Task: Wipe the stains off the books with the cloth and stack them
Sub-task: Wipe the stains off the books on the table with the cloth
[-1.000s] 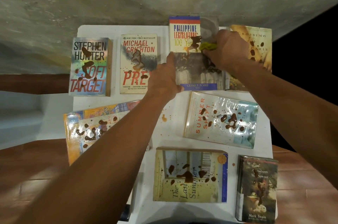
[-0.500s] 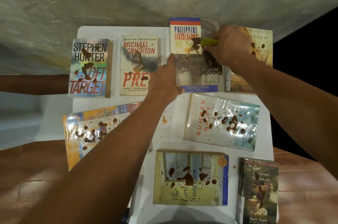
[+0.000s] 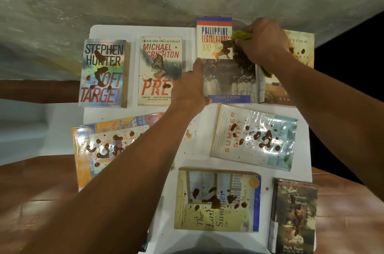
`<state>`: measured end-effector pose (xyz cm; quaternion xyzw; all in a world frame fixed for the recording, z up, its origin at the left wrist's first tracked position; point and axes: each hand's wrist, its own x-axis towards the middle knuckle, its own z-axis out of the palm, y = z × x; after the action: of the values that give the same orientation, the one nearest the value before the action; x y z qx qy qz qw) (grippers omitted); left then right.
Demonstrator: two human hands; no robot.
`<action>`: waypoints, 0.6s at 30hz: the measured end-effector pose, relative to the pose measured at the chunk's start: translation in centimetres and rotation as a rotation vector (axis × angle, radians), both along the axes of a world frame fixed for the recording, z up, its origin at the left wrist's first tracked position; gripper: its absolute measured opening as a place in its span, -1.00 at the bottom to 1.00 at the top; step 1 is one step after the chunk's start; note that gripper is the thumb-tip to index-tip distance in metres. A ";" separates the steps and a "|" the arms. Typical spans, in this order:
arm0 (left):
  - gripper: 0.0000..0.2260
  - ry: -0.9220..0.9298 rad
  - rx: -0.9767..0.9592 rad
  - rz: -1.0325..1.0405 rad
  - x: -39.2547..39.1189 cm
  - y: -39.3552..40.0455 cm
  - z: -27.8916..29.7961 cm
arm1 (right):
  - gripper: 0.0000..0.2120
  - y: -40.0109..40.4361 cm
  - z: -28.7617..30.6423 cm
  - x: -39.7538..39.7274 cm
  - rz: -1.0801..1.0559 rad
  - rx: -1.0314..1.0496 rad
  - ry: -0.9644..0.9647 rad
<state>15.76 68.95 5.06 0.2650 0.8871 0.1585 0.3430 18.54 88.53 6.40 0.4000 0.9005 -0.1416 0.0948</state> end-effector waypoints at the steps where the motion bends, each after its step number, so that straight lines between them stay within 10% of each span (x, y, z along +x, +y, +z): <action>1: -0.14 0.002 0.001 -0.001 0.0 0.0 0.0 | -0.60 0.0 0.1 0.0 0.029 -0.012 -0.011; 18: -0.14 0.017 0.013 -0.005 -0.1 0.0 -0.3 | -0.56 1.3 -0.7 -0.9 0.119 -0.089 0.050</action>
<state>15.70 68.90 4.77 0.2705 0.8883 0.1612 0.3342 17.61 89.83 5.73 0.3373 0.9177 -0.1858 0.0982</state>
